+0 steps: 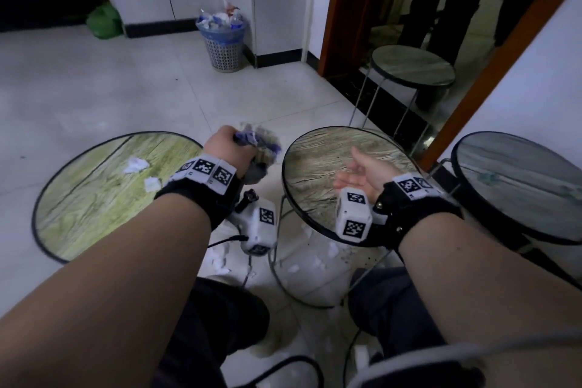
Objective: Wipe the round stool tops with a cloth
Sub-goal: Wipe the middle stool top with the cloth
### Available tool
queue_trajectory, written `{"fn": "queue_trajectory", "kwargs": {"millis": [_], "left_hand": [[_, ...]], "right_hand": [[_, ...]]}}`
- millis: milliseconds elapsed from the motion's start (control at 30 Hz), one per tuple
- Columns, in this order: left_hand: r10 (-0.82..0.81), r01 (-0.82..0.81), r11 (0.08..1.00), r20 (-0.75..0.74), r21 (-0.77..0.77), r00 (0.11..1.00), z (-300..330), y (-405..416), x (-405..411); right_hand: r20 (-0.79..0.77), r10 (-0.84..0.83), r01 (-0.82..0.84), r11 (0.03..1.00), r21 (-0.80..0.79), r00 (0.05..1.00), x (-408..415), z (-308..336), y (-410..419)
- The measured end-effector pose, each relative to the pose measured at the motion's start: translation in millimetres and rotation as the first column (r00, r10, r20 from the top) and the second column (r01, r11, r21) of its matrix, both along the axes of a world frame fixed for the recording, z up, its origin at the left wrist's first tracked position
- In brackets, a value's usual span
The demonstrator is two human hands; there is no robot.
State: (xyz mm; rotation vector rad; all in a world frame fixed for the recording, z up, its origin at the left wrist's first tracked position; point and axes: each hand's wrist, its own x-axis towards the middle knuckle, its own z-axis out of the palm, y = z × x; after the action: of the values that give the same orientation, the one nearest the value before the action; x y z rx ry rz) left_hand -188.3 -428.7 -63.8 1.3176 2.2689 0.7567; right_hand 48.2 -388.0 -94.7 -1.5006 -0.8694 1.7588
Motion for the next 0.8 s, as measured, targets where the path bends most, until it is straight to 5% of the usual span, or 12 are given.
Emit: {"fn": "queue_trajectory", "kwargs": {"millis": [333, 800], "left_hand": [[-0.212, 0.246, 0.923, 0.143, -0.296, 0.967, -23, 4, 42], [-0.107, 0.198, 0.930, 0.288, -0.309, 0.952, -24, -30, 68]], "right_hand": [[-0.069, -0.206, 0.205, 0.978, -0.030, 0.976, 28, -23, 1], [-0.134, -0.348, 0.348, 0.937, -0.020, 0.928, 59, -2, -38]]}}
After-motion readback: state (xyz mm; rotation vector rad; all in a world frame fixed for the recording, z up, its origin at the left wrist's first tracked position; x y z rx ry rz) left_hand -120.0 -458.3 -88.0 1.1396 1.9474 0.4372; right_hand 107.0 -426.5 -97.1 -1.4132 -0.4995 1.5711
